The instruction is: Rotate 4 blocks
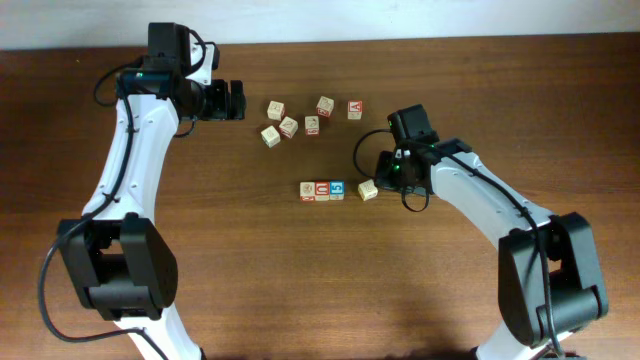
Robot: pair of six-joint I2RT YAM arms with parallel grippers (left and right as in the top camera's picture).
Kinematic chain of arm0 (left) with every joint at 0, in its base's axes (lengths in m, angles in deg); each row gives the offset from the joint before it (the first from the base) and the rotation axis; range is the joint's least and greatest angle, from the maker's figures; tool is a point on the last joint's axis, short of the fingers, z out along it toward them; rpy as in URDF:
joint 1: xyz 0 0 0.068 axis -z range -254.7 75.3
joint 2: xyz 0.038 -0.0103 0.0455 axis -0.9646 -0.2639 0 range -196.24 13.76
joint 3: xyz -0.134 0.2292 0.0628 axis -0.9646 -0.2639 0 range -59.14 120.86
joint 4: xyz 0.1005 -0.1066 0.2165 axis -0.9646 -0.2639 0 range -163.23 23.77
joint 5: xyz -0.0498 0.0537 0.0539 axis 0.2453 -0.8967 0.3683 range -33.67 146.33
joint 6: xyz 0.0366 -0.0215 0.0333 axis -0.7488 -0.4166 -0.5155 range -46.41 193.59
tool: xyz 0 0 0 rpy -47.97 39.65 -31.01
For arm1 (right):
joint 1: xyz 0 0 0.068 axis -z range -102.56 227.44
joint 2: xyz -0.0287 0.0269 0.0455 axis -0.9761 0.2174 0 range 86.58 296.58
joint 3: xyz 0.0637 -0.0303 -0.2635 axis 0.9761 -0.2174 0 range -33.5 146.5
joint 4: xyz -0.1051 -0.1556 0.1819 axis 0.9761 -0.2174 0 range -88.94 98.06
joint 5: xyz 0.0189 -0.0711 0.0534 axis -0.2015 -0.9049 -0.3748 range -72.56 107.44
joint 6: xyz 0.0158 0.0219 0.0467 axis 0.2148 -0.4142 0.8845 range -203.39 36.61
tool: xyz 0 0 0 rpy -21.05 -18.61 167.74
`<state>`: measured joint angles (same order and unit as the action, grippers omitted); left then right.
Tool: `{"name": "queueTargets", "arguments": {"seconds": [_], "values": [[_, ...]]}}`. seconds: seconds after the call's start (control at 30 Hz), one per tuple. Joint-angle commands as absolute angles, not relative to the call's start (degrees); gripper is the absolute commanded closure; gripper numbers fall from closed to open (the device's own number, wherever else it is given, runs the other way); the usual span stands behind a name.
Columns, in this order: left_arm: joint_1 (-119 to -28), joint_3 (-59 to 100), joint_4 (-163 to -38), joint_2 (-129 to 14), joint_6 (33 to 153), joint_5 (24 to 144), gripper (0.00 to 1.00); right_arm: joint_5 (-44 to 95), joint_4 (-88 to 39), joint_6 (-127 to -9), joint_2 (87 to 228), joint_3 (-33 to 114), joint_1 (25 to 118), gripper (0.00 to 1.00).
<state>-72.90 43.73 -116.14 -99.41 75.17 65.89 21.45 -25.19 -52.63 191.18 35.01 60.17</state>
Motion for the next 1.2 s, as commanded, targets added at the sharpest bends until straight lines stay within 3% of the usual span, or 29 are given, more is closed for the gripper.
{"name": "queueTargets", "arguments": {"seconds": [0.0, 0.4, 0.7, 0.8, 0.97, 1.17], "values": [[-73.0, 43.9, -116.1, -99.7, 75.5, 65.9, 0.01, 22.5, -23.3, -54.9, 195.8, 35.9, 59.4, 0.96], [-73.0, 43.9, -116.1, -99.7, 75.5, 65.9, 0.01, 23.3, -19.5, -46.9, 196.9, 35.9, 54.6, 0.96], [-73.0, 43.9, -116.1, -99.7, 75.5, 65.9, 0.01, 24.3, -18.0, -46.8, 197.5, 36.0, 53.5, 0.96], [-73.0, 43.9, -116.0, -99.7, 75.5, 65.9, 0.01, 24.3, -20.7, -50.4, 191.0, 36.8, 56.5, 0.96], [-73.0, 43.9, -116.0, -99.7, 75.5, 65.9, 0.01, 30.2, -29.0, -47.6, 189.1, 35.9, 49.1, 0.96], [-73.0, 43.9, -116.0, -99.7, 75.5, 65.9, 0.01, 23.6, -24.1, -43.4, 195.0, 33.1, 47.9, 0.96]]}}
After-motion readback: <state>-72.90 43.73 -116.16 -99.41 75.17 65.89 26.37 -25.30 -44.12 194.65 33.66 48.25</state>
